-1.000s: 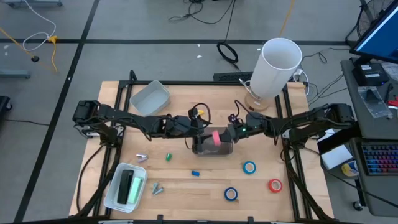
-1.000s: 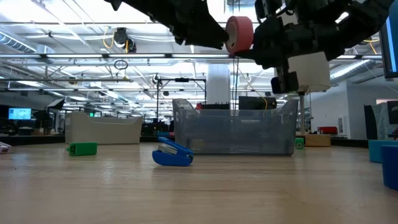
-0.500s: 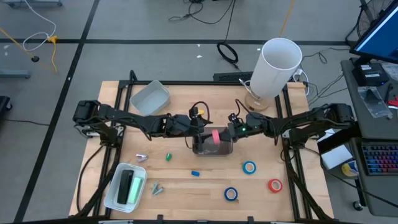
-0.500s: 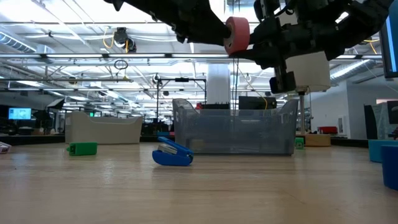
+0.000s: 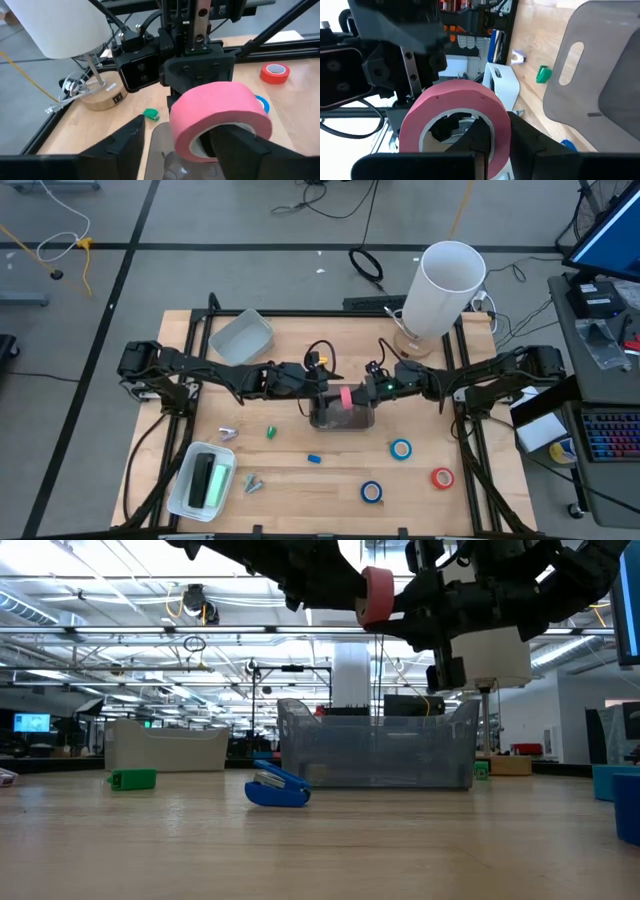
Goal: Pick and place Stapler, Stapler remover, tape
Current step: Put the pink tape into the grey bin
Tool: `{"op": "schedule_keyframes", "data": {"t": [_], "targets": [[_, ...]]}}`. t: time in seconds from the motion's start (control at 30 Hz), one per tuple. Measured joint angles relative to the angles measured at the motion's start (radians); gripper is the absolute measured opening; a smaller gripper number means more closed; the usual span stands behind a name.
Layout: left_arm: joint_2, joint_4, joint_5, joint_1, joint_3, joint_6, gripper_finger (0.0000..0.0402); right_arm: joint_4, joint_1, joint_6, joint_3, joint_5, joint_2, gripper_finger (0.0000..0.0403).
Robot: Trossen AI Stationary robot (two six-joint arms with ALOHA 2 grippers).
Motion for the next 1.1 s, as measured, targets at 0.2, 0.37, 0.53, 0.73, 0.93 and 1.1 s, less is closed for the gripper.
{"op": "schedule_keyframes", "data": {"t": [0.2, 0.37, 0.53, 0.73, 0.93, 1.1], "targets": [[0.000, 0.001, 0.012, 0.000, 0.000, -0.001, 0.0084, -0.001, 0.000, 0.004, 0.000, 0.018, 0.000, 0.0033], [0.000, -0.022, 0.019, 0.004, 0.003, -0.031, 0.0033, -0.003, 0.000, 0.007, 0.000, 0.018, 0.001, 0.0057], [-0.003, -0.134, 0.038, 0.014, 0.008, -0.124, 0.0033, -0.025, -0.001, -0.011, -0.002, -0.001, 0.003, 0.0103], [-0.059, -0.328, 0.007, 0.023, 0.007, -0.187, 0.0033, -0.026, -0.017, -0.077, -0.002, -0.025, -0.004, 0.0135], [-0.156, -0.580, -0.152, 0.055, 0.007, -0.284, 0.0033, -0.004, -0.036, -0.104, -0.001, -0.031, -0.006, 0.0137], [-0.239, -0.829, -0.329, 0.133, 0.009, -0.442, 0.0033, 0.025, -0.036, -0.131, -0.001, -0.033, -0.006, 0.0134]]}}
